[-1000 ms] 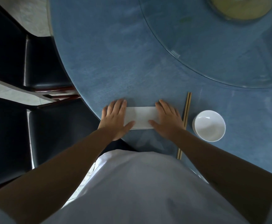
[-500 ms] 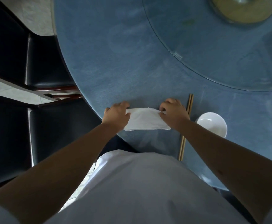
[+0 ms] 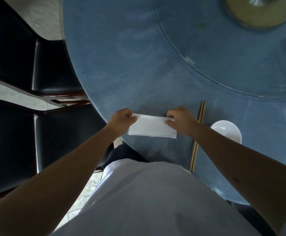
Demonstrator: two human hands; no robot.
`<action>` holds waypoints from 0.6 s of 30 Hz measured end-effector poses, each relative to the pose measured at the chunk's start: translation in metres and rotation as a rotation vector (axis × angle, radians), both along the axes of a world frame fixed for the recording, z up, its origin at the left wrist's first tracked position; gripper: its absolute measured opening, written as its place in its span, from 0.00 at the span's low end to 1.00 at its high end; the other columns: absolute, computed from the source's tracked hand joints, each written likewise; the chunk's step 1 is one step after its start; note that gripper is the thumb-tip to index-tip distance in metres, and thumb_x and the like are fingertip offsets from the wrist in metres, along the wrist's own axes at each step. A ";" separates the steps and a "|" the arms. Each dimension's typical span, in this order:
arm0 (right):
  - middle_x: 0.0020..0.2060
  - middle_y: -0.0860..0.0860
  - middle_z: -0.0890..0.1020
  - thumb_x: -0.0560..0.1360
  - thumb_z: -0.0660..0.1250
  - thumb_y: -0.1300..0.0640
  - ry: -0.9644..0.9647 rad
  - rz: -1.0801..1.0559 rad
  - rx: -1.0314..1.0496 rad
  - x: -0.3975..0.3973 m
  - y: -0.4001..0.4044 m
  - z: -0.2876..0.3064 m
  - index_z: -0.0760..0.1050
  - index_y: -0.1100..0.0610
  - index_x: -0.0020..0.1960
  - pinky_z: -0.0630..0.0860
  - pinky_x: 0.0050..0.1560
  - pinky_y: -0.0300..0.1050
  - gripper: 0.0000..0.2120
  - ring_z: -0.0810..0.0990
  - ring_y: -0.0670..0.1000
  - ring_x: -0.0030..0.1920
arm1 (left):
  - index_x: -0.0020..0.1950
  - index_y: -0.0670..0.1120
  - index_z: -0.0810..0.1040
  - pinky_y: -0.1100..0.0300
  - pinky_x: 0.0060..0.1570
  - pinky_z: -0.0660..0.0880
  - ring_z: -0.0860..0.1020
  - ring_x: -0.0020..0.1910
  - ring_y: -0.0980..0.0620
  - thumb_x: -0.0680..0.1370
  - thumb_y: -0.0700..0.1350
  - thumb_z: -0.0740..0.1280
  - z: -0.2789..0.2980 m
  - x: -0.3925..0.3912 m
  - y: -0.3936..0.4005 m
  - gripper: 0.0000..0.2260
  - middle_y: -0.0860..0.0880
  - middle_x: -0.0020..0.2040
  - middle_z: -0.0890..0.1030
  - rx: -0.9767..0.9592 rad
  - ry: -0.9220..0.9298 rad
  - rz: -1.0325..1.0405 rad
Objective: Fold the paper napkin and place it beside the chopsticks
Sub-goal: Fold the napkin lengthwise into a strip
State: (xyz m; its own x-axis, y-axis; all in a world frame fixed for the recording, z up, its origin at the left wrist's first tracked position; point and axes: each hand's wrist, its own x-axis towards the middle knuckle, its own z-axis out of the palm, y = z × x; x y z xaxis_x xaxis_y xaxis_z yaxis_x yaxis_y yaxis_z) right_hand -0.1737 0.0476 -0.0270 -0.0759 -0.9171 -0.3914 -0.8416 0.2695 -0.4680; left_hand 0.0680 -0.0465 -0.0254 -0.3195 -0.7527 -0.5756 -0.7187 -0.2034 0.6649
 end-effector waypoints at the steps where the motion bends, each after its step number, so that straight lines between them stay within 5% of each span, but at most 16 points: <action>1: 0.41 0.54 0.80 0.73 0.69 0.55 -0.026 -0.021 0.018 0.001 0.000 0.002 0.78 0.57 0.46 0.73 0.42 0.48 0.06 0.77 0.55 0.42 | 0.44 0.42 0.75 0.62 0.29 0.67 0.71 0.31 0.54 0.74 0.49 0.67 0.001 0.000 0.000 0.10 0.51 0.33 0.74 0.016 0.024 0.027; 11: 0.33 0.49 0.77 0.74 0.68 0.55 -0.189 -0.128 0.092 0.010 0.014 0.014 0.77 0.57 0.42 0.64 0.30 0.31 0.06 0.74 0.47 0.34 | 0.43 0.53 0.77 0.68 0.28 0.71 0.76 0.31 0.60 0.77 0.48 0.67 0.011 -0.007 -0.005 0.04 0.55 0.37 0.81 -0.056 0.133 0.077; 15: 0.29 0.48 0.77 0.74 0.67 0.54 -0.229 -0.205 0.170 0.016 0.023 0.011 0.77 0.56 0.39 0.71 0.33 0.41 0.08 0.76 0.47 0.31 | 0.42 0.55 0.76 0.63 0.33 0.72 0.77 0.35 0.58 0.77 0.49 0.67 0.009 -0.009 -0.011 0.04 0.55 0.38 0.80 -0.101 0.116 0.048; 18: 0.28 0.50 0.79 0.74 0.68 0.57 -0.352 -0.311 0.206 0.021 0.036 0.006 0.74 0.55 0.34 0.74 0.34 0.43 0.10 0.77 0.47 0.28 | 0.40 0.55 0.75 0.68 0.26 0.69 0.73 0.27 0.63 0.77 0.49 0.67 0.010 -0.016 -0.020 0.06 0.55 0.34 0.76 -0.139 0.094 -0.021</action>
State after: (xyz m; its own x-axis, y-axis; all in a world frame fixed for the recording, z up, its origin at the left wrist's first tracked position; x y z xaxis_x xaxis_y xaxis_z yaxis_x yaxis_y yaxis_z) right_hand -0.1527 0.0837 -0.0210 -0.1643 -0.7730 -0.6127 -0.5079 0.5988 -0.6192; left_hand 0.0517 -0.0670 -0.0154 -0.3840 -0.8154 -0.4332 -0.6549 -0.0902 0.7503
